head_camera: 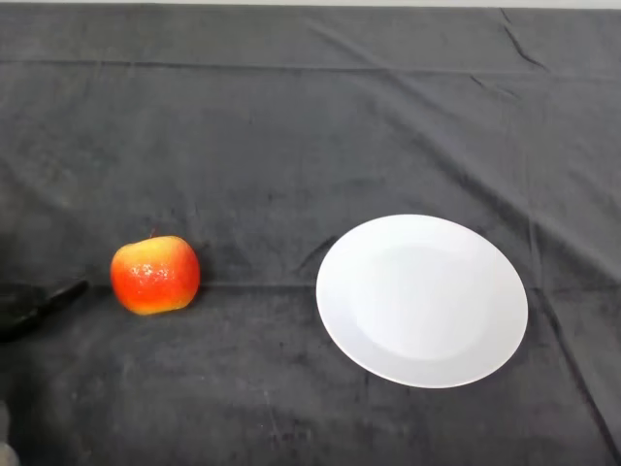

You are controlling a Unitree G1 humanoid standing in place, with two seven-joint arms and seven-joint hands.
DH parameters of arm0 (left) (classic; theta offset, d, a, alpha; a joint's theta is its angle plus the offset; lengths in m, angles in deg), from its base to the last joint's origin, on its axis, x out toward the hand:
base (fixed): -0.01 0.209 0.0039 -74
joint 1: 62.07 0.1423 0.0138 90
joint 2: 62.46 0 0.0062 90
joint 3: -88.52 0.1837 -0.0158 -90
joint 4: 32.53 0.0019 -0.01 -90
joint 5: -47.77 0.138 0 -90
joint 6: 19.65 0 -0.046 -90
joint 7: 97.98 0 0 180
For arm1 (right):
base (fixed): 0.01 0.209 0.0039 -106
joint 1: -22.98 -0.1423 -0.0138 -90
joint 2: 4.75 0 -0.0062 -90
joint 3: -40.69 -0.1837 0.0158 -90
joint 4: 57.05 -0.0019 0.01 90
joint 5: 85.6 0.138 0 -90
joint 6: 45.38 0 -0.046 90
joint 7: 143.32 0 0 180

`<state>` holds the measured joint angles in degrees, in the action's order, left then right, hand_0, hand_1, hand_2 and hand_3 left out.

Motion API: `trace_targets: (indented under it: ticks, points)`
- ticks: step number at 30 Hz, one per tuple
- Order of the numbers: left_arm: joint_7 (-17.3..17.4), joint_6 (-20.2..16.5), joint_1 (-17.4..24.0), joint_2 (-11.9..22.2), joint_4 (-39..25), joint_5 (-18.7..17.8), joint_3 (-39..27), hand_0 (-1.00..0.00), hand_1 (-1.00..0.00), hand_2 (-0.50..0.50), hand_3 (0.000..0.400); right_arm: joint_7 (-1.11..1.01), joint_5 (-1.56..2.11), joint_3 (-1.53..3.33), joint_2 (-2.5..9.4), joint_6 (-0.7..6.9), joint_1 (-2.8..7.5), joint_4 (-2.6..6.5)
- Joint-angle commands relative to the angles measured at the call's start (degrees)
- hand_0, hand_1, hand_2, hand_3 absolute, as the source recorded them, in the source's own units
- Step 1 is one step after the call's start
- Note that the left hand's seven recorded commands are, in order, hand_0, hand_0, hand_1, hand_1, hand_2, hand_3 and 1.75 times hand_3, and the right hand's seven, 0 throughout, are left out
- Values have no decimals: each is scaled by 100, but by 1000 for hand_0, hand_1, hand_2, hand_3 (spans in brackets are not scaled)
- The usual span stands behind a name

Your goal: Move the apple to the plate

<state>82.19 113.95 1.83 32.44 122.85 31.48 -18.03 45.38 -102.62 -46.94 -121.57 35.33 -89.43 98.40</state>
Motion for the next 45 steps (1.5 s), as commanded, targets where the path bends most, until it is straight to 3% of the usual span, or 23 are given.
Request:
trace_targets:
  ticks: [1,23,45]
  points:
    - [80,152,-227,-64,-231,159,124,0,0,0,0,29,27,65,268,45,243,90]
    - [347,24,-204,-311,-97,873,969,0,0,0,0,25,30,61,269,58,253,69]
    - [413,64,-203,-541,-60,1266,1792,0,0,0,0,22,31,58,269,67,259,54]
